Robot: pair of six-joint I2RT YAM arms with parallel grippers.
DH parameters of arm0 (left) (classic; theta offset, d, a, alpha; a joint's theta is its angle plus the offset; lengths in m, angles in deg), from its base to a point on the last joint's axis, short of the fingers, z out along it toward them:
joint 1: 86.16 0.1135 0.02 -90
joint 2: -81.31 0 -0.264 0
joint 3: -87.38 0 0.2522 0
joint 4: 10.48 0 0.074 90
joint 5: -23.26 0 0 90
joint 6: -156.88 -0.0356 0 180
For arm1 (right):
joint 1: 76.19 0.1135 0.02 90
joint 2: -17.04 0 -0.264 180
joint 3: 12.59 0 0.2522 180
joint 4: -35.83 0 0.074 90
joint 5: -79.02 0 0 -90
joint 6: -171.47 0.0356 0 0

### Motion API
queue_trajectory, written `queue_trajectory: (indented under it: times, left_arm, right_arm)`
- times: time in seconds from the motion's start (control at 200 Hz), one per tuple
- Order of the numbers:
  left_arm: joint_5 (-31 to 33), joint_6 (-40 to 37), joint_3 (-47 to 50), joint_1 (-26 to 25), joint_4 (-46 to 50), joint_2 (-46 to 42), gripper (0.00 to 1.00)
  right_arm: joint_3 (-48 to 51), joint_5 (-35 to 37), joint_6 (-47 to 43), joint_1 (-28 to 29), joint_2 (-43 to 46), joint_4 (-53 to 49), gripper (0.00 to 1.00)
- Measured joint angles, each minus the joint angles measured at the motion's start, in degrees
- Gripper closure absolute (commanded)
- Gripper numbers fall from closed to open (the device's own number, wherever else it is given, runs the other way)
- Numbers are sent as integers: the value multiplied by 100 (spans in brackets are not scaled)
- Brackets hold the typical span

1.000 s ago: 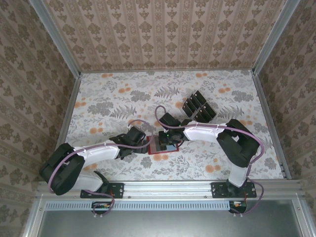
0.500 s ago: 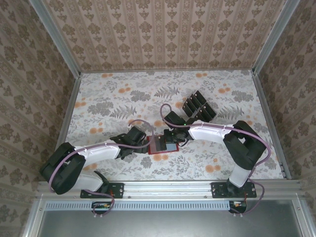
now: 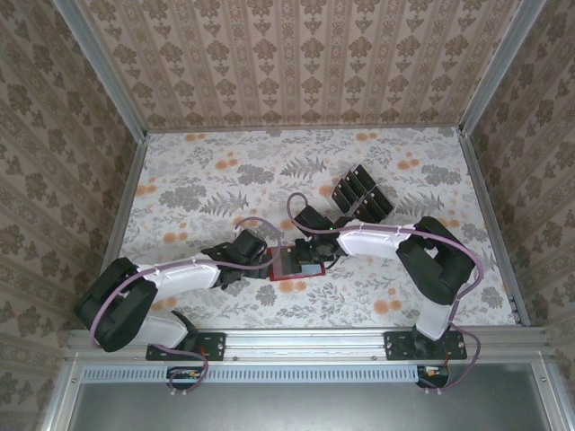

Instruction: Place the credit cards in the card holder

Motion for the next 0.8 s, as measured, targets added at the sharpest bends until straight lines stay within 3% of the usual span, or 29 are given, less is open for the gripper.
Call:
queue_trajectory:
  times: [0.8]
  left_arm:
    - [50, 0, -9, -31, -90, 70, 0]
  right_arm:
    - [-560, -44, -114, 302, -437, -92, 92]
